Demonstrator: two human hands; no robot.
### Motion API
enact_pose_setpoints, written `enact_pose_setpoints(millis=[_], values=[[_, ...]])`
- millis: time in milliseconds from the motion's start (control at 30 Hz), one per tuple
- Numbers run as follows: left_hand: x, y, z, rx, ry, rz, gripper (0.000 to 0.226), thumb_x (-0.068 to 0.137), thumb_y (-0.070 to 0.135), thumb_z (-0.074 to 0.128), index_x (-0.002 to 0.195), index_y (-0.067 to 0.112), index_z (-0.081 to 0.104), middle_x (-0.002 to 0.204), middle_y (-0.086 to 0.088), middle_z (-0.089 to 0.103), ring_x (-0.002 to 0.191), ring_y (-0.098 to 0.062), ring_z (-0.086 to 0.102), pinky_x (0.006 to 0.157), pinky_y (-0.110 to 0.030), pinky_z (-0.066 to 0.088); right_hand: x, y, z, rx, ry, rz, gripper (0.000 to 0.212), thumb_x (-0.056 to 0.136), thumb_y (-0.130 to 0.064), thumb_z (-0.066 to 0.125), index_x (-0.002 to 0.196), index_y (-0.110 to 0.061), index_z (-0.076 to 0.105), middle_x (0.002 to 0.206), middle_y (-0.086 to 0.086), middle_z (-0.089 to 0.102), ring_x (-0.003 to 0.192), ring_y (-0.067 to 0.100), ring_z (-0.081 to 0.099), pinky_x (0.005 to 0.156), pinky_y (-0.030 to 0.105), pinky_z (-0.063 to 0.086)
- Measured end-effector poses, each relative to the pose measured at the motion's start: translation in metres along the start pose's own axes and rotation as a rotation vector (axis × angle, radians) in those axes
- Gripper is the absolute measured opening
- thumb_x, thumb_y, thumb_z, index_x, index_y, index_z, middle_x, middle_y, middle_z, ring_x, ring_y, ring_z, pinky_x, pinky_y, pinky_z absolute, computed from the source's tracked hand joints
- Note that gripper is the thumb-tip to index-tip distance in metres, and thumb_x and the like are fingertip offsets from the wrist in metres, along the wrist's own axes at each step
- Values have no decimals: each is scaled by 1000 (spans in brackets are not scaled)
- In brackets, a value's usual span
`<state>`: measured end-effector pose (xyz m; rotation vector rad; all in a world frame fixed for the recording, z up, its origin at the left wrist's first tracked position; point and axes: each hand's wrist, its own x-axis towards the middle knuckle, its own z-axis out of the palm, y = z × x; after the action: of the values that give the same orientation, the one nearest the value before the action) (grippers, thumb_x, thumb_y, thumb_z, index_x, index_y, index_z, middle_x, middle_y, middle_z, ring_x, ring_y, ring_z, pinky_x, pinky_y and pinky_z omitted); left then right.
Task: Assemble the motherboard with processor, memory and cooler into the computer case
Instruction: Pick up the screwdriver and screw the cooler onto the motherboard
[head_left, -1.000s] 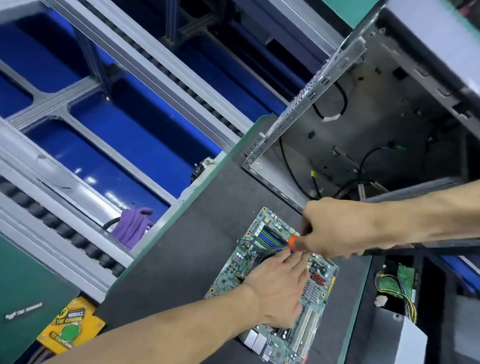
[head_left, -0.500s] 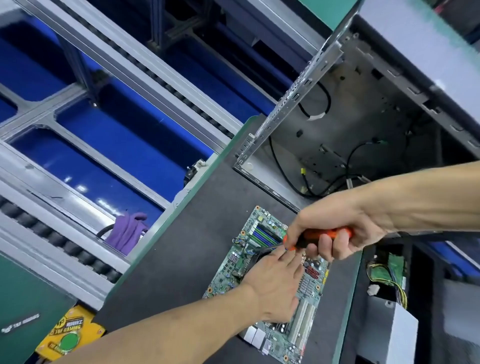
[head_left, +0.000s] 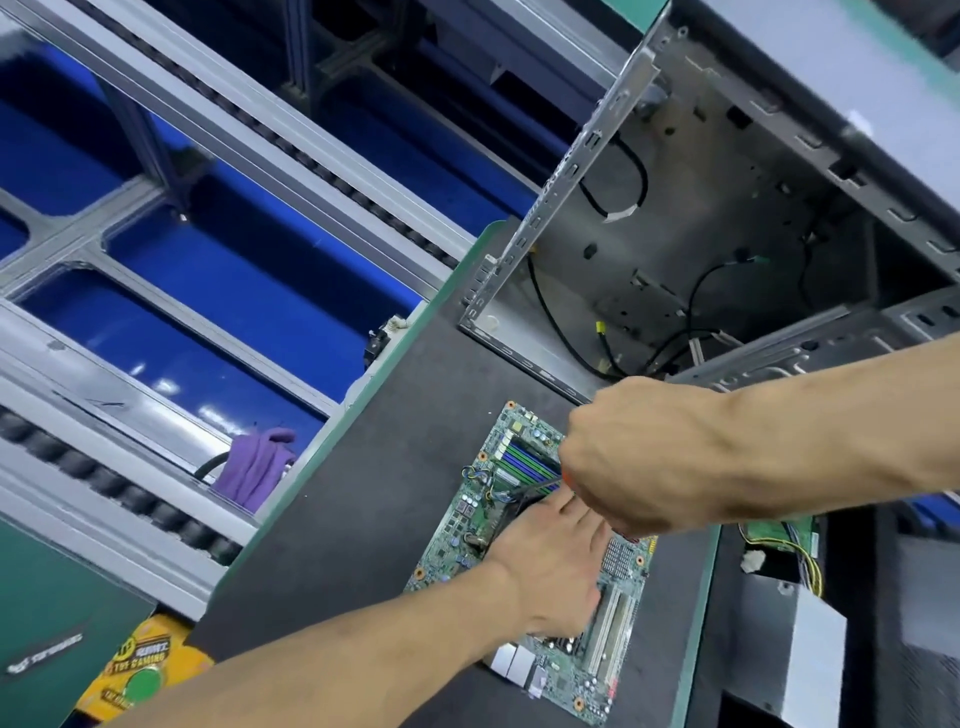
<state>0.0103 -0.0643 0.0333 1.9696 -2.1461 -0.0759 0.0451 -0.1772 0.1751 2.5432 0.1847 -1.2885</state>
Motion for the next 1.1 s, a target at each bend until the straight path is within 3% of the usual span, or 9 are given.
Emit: enact_pose_setpoints(millis=[200, 333, 400, 533, 600, 700, 833, 1000, 1100], values=[[4, -8, -14, -7, -30, -66, 50, 53, 63, 66, 76, 21, 76, 64, 9, 64, 61, -8, 55, 59, -25, 38, -13, -9, -15, 185, -24, 200, 33, 92, -29, 52, 64, -12, 47, 58, 5, 49, 45, 19, 44, 43, 23, 33], [3, -4, 0, -76, -90, 8, 41, 85, 46, 51, 106, 14, 64, 86, -3, 65, 79, -20, 59, 65, -35, 34, -13, -5, -8, 1223, -475, 583, 30, 97, -21, 48, 75, -7, 61, 51, 0, 51, 31, 11, 40, 29, 15, 27], [7, -6, -1, -134, -128, 9, 31, 81, 44, 56, 91, 17, 65, 75, 0, 60, 73, -19, 60, 63, -34, 39, -15, -2, -3, 1763, -689, 738, 27, 99, -23, 46, 87, -5, 62, 52, -5, 43, 29, 4, 34, 25, 14, 21], [8, -11, -8, -179, -90, -30, 43, 62, 47, 67, 58, 23, 32, 57, 0, 3, 52, -21, 29, 50, -29, 38, -17, 0, 4, 2088, -784, 750, 29, 97, -20, 51, 90, 2, 67, 55, -4, 44, 30, 5, 35, 24, 13, 24], [9, -8, -4, -169, -25, 6, 31, 67, 45, 66, 63, 25, 42, 54, -2, 18, 61, -21, 26, 58, -30, 40, -15, 4, 4, 2089, -823, 760, 32, 100, -20, 48, 92, 4, 66, 55, -3, 43, 30, 5, 36, 24, 14, 25], [7, -3, 14, -78, -54, 13, 44, 82, 46, 52, 106, 12, 67, 91, -8, 65, 83, -22, 56, 70, -35, 38, -13, 15, -3, 1947, -856, 734, 27, 100, -24, 49, 95, -1, 62, 57, -2, 43, 30, 6, 37, 25, 13, 25], [8, -2, 20, 14, -112, 17, 75, 91, 46, 41, 146, -4, 38, 148, -22, 45, 135, -32, 40, 111, -43, 32, -14, 17, -14, 1508, -711, 577, 15, 98, -20, 56, 87, -10, 53, 59, 0, 46, 35, 6, 38, 27, 12, 24], [11, -3, 18, 103, -152, 53, 76, 96, 45, 32, 152, -6, 23, 159, -28, 20, 148, -37, 19, 121, -48, 13, -21, 13, -18, 181, -107, 73, 26, 97, -29, 53, 84, -8, 62, 60, 1, 52, 44, 21, 45, 47, 24, 38], [6, -3, 15, 110, -120, 42, 75, 94, 47, 36, 149, -4, 33, 151, -23, 39, 138, -33, 37, 115, -43, 25, -23, 5, -21, -355, 150, -246, 7, 86, -19, 56, 81, -14, 56, 70, 5, 58, 54, 30, 40, 55, 33, 39]])
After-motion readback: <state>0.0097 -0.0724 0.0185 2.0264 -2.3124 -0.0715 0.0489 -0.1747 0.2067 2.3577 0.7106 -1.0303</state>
